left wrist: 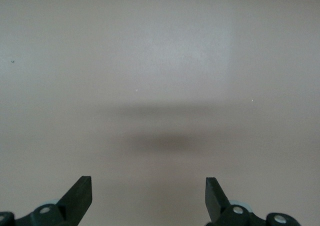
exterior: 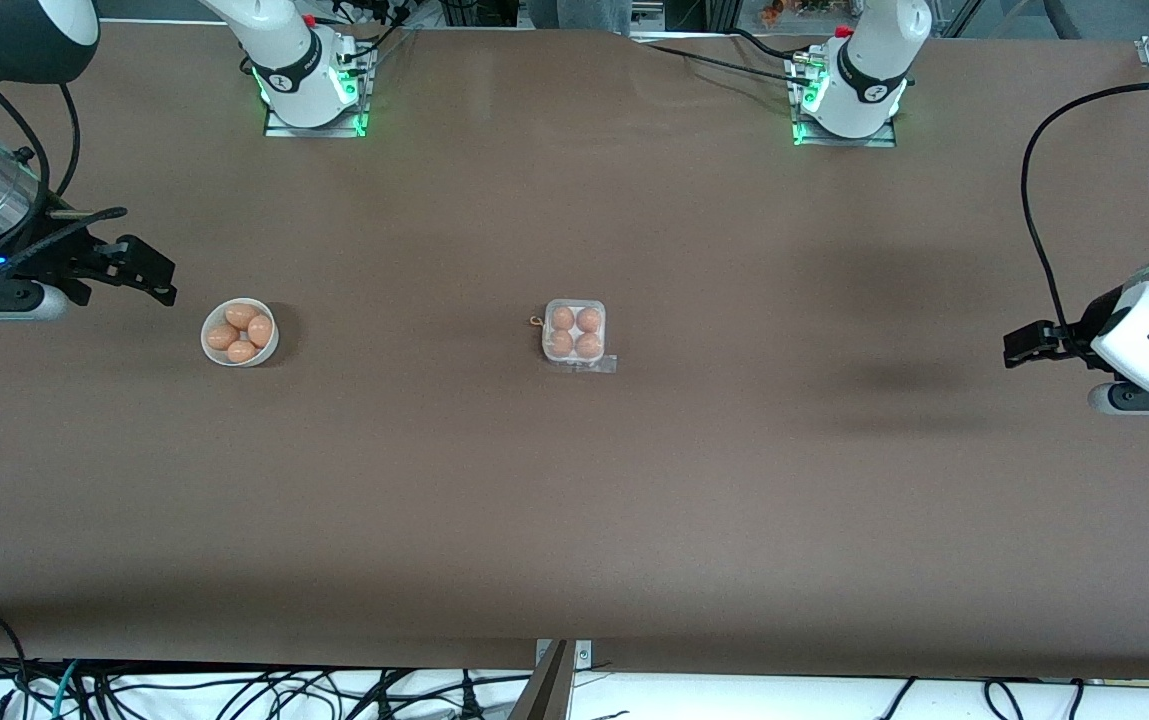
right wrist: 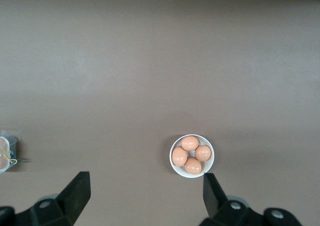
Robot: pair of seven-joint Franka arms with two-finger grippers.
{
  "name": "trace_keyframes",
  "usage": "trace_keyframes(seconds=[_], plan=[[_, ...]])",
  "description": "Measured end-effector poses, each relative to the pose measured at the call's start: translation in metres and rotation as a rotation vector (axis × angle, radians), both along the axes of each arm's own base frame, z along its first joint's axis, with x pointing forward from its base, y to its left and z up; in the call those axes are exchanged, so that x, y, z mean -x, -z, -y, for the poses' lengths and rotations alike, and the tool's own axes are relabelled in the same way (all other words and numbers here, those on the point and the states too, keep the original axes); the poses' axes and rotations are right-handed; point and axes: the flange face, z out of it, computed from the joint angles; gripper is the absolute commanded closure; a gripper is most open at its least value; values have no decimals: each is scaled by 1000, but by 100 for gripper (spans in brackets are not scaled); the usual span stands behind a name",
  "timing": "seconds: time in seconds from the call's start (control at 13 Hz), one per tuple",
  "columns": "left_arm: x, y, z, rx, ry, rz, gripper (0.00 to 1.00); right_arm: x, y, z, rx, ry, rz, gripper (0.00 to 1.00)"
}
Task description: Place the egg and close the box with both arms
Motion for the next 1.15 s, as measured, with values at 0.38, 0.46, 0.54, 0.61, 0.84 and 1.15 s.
trace_keyframes(seconds=[0.38, 0.46, 0.54, 0.61, 0.84, 1.15], plan=[[4, -29, 1, 15, -8, -21, 0, 0, 0, 0, 0, 0, 0, 0], [5, -29, 2, 28, -9, -25, 0, 0, 0, 0, 0, 0, 0, 0], [5, -29, 3, 34, -10, -28, 0, 0, 0, 0, 0, 0, 0, 0], [5, -28, 3, 36, -10, -32, 0, 0, 0, 0, 0, 0, 0, 0], [7, -28, 4, 37, -10, -47, 0, 0, 0, 0, 0, 0, 0, 0], [6, -37, 4, 36, -10, -32, 0, 0, 0, 0, 0, 0, 0, 0]])
